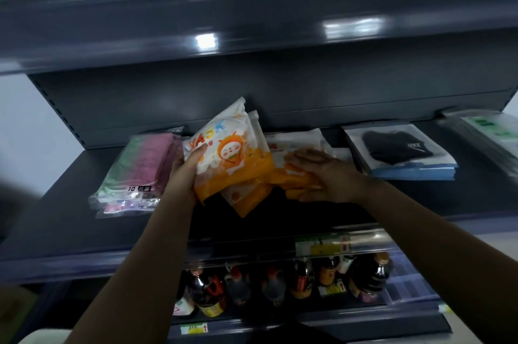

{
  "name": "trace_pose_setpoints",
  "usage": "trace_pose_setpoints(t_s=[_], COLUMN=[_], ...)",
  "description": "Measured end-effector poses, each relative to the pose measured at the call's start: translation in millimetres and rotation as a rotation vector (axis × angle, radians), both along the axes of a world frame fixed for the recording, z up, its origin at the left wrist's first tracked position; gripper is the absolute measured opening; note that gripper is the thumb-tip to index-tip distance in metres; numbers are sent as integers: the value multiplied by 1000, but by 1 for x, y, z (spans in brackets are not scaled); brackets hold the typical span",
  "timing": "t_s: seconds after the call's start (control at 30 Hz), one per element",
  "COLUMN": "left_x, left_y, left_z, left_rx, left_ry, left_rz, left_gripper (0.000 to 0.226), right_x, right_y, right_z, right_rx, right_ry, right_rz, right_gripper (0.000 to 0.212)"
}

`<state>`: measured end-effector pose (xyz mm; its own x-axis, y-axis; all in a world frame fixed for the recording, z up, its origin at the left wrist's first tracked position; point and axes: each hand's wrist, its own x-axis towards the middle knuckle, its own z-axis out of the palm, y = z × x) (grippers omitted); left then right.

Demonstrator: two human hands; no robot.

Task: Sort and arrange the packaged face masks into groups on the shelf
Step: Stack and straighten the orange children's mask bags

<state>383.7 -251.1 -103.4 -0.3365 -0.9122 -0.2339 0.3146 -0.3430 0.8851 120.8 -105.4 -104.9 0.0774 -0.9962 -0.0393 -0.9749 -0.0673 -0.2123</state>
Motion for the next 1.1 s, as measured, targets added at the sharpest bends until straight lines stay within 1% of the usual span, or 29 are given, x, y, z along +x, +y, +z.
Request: trace_pose_setpoints(t_s=[0.03,0.07,0.13,0.17,0.2,0.23,0.3,0.33,0.4,0.43,0.5,0.53,0.63,0.67,0.7,0.77,0.8,0.83,0.9,0.97,1.03,1.1], left_x=[-2,-4,-6,-6,-6,-5,-5,-7,-14,-19,-28,-33,-47,-52,-57,-63,-65,-66,-67,-68,-73,-80], left_y=[-1,2,7,7,6,6,5,4,2,0,-3,-5,-10,-12,-13,-16,-18,-21,-23,-25,-24,-26], left_z=[-2,2,12,13,11,9,4,3,1,2,4,6,11,13,14,18,19,19,19,17,19,19], left_rx=[16,17,-41,-67,-77,-77,-44,-27,-4,-2,-1,4,22,18,12,4,8,12,3,2,36,39], left_ry=[10,9,-20,-32,-40,-36,-30,-38,-73,-86,-96,-102,-134,-135,-131,-137,-147,-152,-149,-152,-177,-220], left_rz=[0,-1,72,113,135,139,129,131,145,143,102,85,73,53,39,30,27,15,-27,-49,-70,-76], left_gripper=[81,79,64,55,50,49,53,56,61,63,66,67,68,66,64,60,60,62,62,57,59,65], right_x=[3,5,3,0,-4,-8,-15,-18,-17,-17,-15,-15,-15,-14,-11,-8,-7,-8,-13,-15,-11,-7], right_y=[-3,-3,4,8,11,14,15,14,12,9,1,-5,-28,-35,-41,-46,-45,-43,-40,-39,-41,-48], right_z=[5,11,23,27,28,27,20,16,12,10,9,8,4,1,0,1,3,6,11,16,21,23], right_rx=[-6,-14,4,18,25,28,39,46,36,44,55,29,-75,-109,-144,-192,-198,-188,-148,-109,-50,11], right_ry=[-71,-182,-435,-526,-575,-590,-542,-501,-468,-485,-558,-651,-1119,-1230,-1310,-1402,-1441,-1478,-1487,-1505,-1609,-1690], right_rz=[-2,-31,-134,-174,-212,-257,-368,-419,-468,-479,-542,-584,-732,-753,-754,-746,-750,-749,-762,-752,-720,-684], right_gripper=[98,102,105,104,101,100,99,92,70,64,61,61,59,55,48,34,32,35,42,42,44,52])
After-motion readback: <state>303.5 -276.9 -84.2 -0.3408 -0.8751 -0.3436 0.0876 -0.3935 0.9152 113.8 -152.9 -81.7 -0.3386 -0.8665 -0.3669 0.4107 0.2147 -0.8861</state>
